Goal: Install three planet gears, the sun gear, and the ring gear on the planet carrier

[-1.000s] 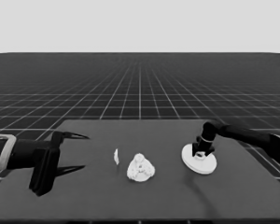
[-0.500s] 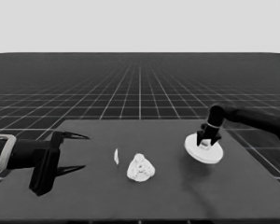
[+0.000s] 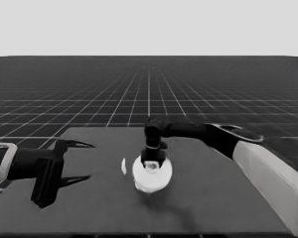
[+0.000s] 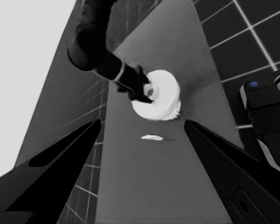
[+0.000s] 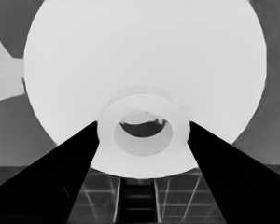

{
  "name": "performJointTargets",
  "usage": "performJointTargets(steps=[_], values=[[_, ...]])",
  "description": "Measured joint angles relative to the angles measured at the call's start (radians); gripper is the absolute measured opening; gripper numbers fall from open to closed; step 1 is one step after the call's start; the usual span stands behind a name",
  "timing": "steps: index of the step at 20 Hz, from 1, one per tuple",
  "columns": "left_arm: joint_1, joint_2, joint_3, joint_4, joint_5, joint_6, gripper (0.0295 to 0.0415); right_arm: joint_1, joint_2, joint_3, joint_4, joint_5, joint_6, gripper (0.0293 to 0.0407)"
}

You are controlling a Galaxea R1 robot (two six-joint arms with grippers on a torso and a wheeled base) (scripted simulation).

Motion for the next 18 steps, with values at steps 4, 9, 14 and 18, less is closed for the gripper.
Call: performJointTargets(steps=[4, 9, 14, 18], values=[[0.0, 0.0, 0.0, 0.0, 0.0, 0.0, 0.0385, -0.002, 0.045, -0.06, -0.001, 0.0, -0.012, 0.0349], [0.0, 0.0, 0.0, 0.0, 0.0, 0.0, 0.0385, -0.092, 0.062, -0.115, -0.087, 0.026, -0.044, 0.0349], [0.0, 0.0, 0.0, 0.0, 0.0, 0.0, 0.0385, -0.096, 0.064, -0.12, -0.093, 0.028, -0.046, 0.0348], [0.0, 0.0, 0.0, 0.0, 0.0, 0.0, 0.0385, -0.101, 0.065, -0.119, -0.093, 0.029, -0.023, 0.0348]])
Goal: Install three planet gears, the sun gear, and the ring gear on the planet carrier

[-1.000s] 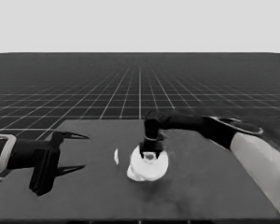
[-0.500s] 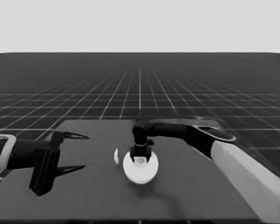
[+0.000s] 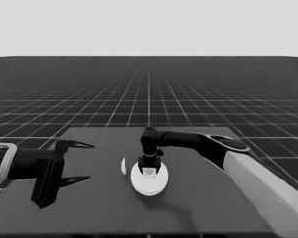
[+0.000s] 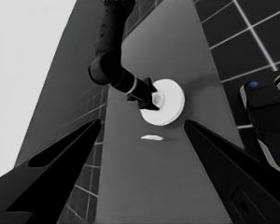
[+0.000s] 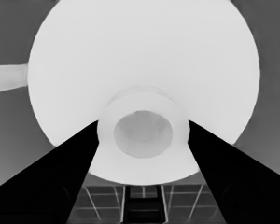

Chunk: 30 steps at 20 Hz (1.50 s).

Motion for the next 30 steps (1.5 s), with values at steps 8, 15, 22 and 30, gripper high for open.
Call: performJointTargets(steps=[8, 15, 22, 30], values=[[0.0, 0.0, 0.0, 0.0, 0.0, 0.0, 0.0385, -0.01, -0.002, -0.002, 0.0, -0.001, 0.068, 0.0348], [0.0, 0.0, 0.0, 0.0, 0.0, 0.0, 0.0385, -0.012, -0.002, -0.002, 0.0, -0.001, 0.129, 0.0348], [0.0, 0.0, 0.0, 0.0, 0.0, 0.0, 0.0385, -0.012, -0.002, -0.002, 0.0, -0.001, 0.19, 0.0348], [0.0, 0.0, 0.0, 0.0, 0.0, 0.0, 0.0385, -0.012, -0.002, -0.002, 0.0, -0.001, 0.26, 0.0348]])
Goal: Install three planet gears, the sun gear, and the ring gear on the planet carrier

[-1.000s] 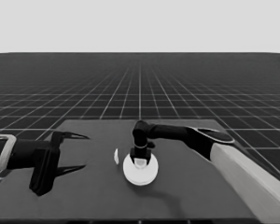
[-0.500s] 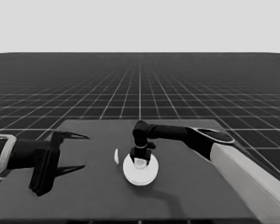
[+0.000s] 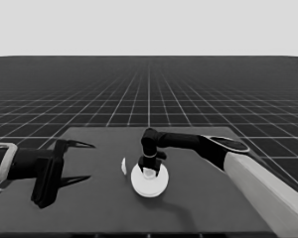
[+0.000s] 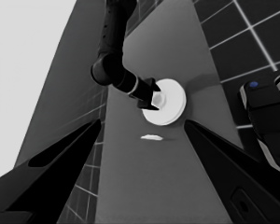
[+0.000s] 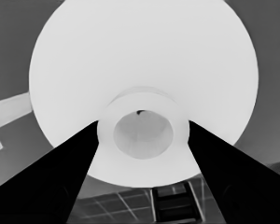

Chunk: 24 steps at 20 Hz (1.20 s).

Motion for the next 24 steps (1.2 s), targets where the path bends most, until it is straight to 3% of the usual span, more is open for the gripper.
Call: performJointTargets(steps=[24], values=[[0.0, 0.0, 0.0, 0.0, 0.0, 0.0, 0.0385, 0.0, 0.0, 0.0, 0.0, 0.0, 0.209, 0.0348]])
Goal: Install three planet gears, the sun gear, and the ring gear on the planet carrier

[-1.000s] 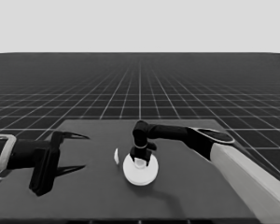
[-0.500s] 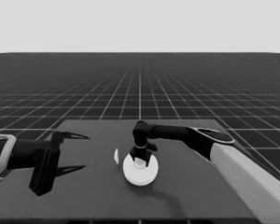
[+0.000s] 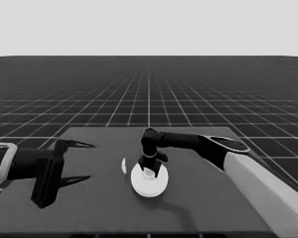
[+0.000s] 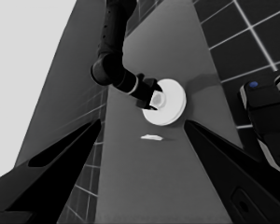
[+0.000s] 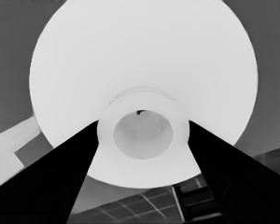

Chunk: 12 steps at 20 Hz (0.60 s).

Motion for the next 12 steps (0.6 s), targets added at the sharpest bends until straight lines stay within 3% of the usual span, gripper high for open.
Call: performJointTargets(steps=[2, 3, 4, 12], values=[[0.0, 0.0, 0.0, 0.0, 0.0, 0.0, 0.0385, 0.0, 0.0, 0.0, 0.0, 0.0, 0.017, 0.0348], [0.0, 0.0, 0.0, 0.0, 0.0, 0.0, 0.0385, 0.0, 0.0, 0.0, 0.0, 0.0, 0.023, 0.0373], [0.0, 0.0, 0.0, 0.0, 0.0, 0.0, 0.0385, 0.001, 0.0, 0.0, 0.0, 0.0, 0.026, 0.0381], [0.0, 0.0, 0.0, 0.0, 0.0, 0.0, 0.0385, 0.001, 0.0, 0.0, 0.0, 0.0, 0.03, 0.0385]])
